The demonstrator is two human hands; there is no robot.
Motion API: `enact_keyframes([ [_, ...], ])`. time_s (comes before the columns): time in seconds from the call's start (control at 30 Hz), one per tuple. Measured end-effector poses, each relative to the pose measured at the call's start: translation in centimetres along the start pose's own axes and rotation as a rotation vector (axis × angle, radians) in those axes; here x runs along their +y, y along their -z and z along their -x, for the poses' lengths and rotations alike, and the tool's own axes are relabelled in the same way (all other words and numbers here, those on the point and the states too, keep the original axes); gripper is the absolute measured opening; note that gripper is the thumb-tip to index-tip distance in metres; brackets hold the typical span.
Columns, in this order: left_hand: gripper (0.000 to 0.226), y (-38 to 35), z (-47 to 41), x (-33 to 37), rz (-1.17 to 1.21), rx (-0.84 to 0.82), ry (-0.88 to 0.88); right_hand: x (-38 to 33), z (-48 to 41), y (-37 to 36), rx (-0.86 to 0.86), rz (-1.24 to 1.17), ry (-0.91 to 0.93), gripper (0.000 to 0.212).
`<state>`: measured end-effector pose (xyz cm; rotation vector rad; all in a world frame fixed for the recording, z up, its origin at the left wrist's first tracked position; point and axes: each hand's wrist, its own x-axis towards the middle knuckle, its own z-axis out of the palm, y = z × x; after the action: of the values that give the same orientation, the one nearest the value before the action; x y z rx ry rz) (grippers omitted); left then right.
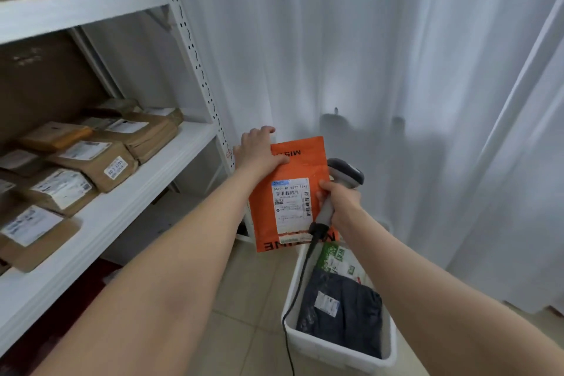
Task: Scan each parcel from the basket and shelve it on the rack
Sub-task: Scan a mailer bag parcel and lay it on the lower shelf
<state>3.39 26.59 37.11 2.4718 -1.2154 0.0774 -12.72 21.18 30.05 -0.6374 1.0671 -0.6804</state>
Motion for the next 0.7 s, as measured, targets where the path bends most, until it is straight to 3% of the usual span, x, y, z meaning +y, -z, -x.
enact_keyframes([
  [0.07, 0.1, 0.7, 0.7, -2.2, 0.101, 0.052, 0.137, 0.1, 1.0, -0.9, 0.011, -0.039, 0.0, 0.011],
  [0.13, 0.106, 1.4, 1.6, -4.5, 0.422, -0.051, 0.261, 0.1, 1.8, -1.7, 0.02, -0.08, -0.008, 0.009],
  [0.2, 0.094, 1.9, 2.9, -6.5, 0.737, -0.252, 0.296, 0.0, 2.6, -2.4, 0.016, -0.11, -0.017, 0.011],
  [0.3, 0.066, 2.5, 5.5, -8.4, 0.788, -0.538, 0.329, 0.0, 3.7, -3.5, -0.01, -0.155, -0.018, 0.021],
  [0.37, 0.054, 2.4, 6.7, -9.2, 0.814, -0.638, 0.356, 0.2, 4.4, -4.2, -0.017, -0.157, -0.022, 0.023],
  [0.53, 0.034, 2.8, 8.2, -10.2, 0.975, -0.497, 0.394, 0.9, 5.6, -5.2, -0.057, -0.166, -0.028, 0.023],
  [0.7, 0.038, 2.6, 9.0, -10.4, 0.992, -0.338, 0.475, 2.0, 6.2, -5.3, -0.041, -0.036, 0.037, 0.012],
])
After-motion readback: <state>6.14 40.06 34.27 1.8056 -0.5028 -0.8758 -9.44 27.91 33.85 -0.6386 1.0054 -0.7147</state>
